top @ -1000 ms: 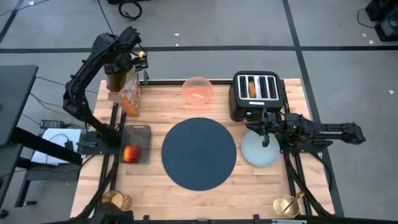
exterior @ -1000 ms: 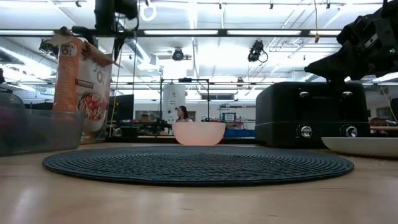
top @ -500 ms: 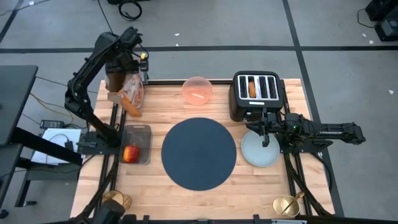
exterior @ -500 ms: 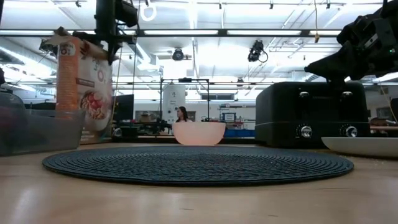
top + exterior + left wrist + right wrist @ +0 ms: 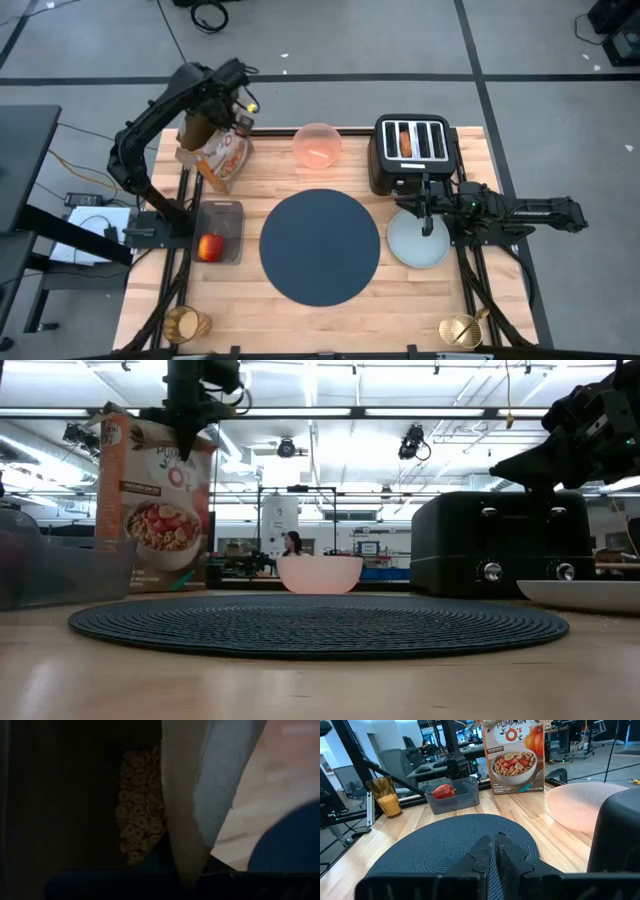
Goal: Arrange a breakfast setting
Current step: Adjust the orange cereal box
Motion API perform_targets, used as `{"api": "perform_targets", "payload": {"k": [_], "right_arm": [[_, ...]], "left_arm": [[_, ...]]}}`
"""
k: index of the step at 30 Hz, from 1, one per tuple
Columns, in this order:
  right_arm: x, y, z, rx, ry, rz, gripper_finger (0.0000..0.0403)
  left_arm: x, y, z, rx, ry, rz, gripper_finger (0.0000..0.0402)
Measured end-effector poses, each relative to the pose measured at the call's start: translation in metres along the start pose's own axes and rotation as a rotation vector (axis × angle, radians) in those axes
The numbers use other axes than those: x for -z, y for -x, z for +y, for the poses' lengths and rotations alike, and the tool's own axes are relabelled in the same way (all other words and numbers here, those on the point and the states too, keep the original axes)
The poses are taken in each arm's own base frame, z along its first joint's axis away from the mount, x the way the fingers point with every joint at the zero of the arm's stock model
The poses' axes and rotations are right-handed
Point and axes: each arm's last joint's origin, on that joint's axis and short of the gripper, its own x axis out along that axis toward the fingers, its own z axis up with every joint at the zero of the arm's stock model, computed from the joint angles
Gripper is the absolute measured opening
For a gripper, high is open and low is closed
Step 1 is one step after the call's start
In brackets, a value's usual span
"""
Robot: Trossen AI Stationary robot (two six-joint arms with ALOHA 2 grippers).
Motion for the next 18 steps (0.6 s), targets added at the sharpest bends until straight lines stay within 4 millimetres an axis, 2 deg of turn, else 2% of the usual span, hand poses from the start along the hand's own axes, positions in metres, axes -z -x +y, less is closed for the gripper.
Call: {"api": "perform_targets", "payload": {"k": [7,11,18], "right_arm": [[0.0,0.0,0.0,0.0,0.0,0.0,0.0035],[0.0,0.0,0.0,0.0,0.0,0.0,0.0035],[-0.001,0.0,0.0,-0.002,0.012,-0.015,0.0035]], "left_arm": [[0.02,0.016,-0.043,-0.051,-0.443,-0.08,0.0004],[0.03,0.024,-0.063,-0.044,-0.633,-0.123,0.0004],[0.048,0.034,-0.092,-0.001,-0.804,-0.179,0.0004]]}}
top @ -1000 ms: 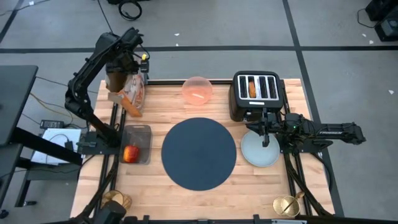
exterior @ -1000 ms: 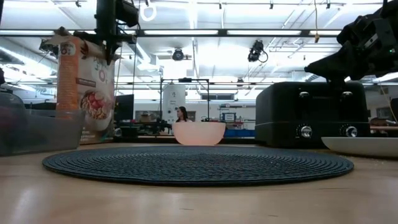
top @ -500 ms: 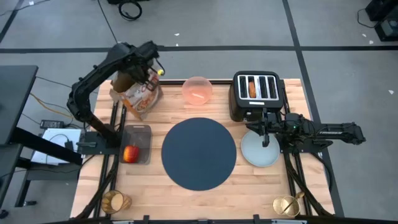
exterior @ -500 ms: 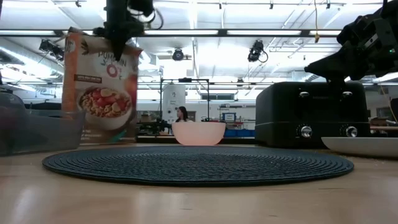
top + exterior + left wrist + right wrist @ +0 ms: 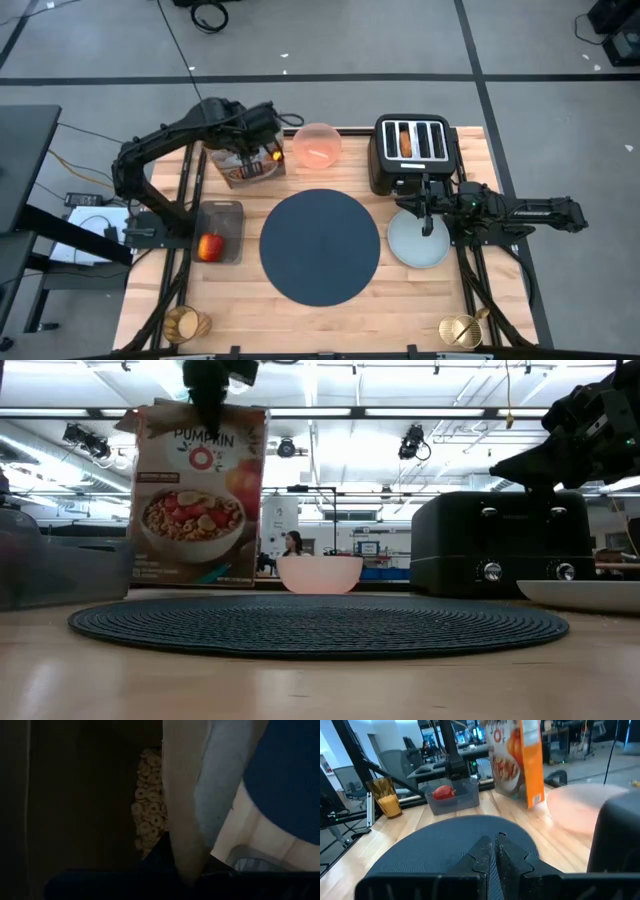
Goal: Arrange a breakfast setting
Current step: Adjust the orange cereal box
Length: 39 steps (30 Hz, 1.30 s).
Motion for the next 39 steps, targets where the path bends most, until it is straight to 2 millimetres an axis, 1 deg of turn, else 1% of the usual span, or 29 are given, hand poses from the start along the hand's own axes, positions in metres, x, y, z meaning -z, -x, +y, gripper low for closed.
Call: {"api": "perform_targets", "payload": {"k": [3,6,12,18,21,24,32,36,39], "right_arm": [[-0.006,0.0,0.001,-0.007,0.028,-0.066,0.0035],[-0.012,0.001,0.002,-0.018,0.009,-0.124,0.0035],[-0.027,0.004,0.004,-0.061,-0.152,-0.282,0.0035],[-0.037,0.007,0.006,-0.087,-0.163,-0.383,0.0035],[-0.038,0.008,0.006,-0.093,-0.174,-0.398,0.0035],[-0.038,0.008,0.006,-0.103,-0.227,-0.396,0.0035],[-0.038,0.008,0.006,-0.128,-0.312,-0.389,0.0035],[-0.038,0.008,0.006,-0.128,-0.312,-0.388,0.0035],[-0.038,0.008,0.006,-0.128,-0.311,-0.388,0.0035]], "left_arm": [[-0.003,0.004,-0.01,0.021,-0.021,-0.031,0.0013],[-0.004,0.005,-0.015,0.033,0.001,-0.045,0.0025],[-0.002,0.005,-0.014,0.037,0.116,-0.021,0.005],[-0.002,0.004,-0.015,0.107,0.192,-0.011,0.0082],[-0.002,0.005,-0.017,0.174,0.213,-0.01,0.0102],[-0.002,0.005,-0.018,0.23,0.235,-0.006,0.0128],[-0.001,0.005,-0.014,0.399,0.304,0.003,0.0198],[-0.001,0.009,-0.015,0.41,0.295,-0.012,0.0214],[-0.001,0.019,-0.012,0.414,0.298,-0.059,0.0215]]}}
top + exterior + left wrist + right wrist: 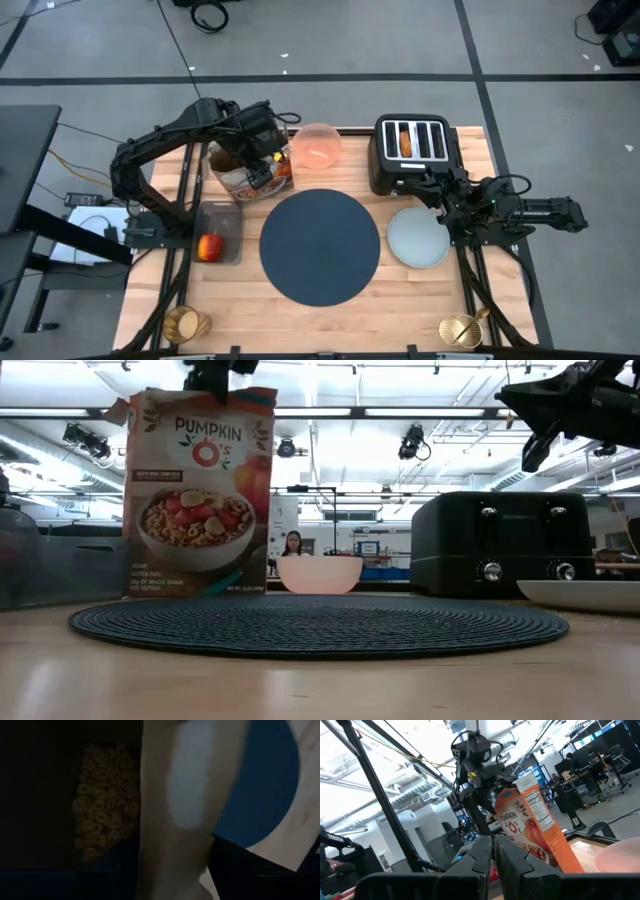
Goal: Arrange a breakfast setting
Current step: Adjust the orange cereal box
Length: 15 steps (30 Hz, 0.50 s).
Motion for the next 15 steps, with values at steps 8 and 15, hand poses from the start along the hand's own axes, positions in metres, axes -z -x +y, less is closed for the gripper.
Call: {"api": "perform_targets", "payload": {"k": [8,15], "right_arm": [[0.0003,0.0,-0.0001,0.0,0.001,0.004,0.0035],[0.0003,0.0,-0.0001,0.0,0.002,0.004,0.0035]], "left_arm": [[-0.0031,0.0121,-0.0027,0.057,-0.024,-0.053,0.0215],[-0.0026,0.0132,-0.0057,0.155,-0.062,-0.04,0.0215]]}}
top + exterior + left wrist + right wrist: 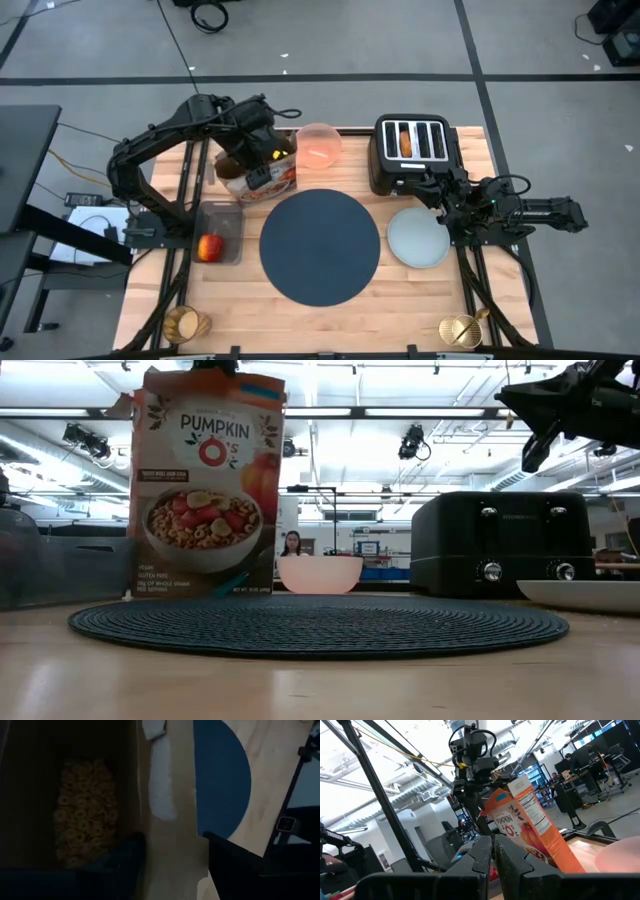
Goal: Arrange a breakfast setting
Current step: Adjust the orange cereal box
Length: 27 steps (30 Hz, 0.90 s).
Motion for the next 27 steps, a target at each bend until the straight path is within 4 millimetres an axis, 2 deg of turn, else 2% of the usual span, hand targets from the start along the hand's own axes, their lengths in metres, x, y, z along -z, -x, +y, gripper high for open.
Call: {"api": "perform_targets", "payload": {"k": [9,15,19,23,27], "right_arm": [[0.001,0.0,0.0,0.003,0.0,0.006,0.0035],[0.004,0.0,-0.002,0.019,0.0,0.037,0.0035],[0.005,0.0,-0.002,0.027,0.001,0.046,0.0035],[0.005,0.0,-0.002,0.027,-0.001,0.047,0.0035],[0.005,0.0,-0.002,0.027,-0.004,0.047,0.0035]], "left_arm": [[-0.002,0.002,0.0,-0.032,-0.082,-0.03,0.0218],[0.0,0.032,-0.008,-0.019,-0.103,-0.124,0.0222],[-0.001,0.045,-0.011,-0.042,-0.107,-0.178,0.0222],[0.001,0.044,-0.003,-0.185,-0.083,-0.15,0.0222],[-0.001,0.048,0.013,-0.266,0.005,-0.179,0.0222]]}}
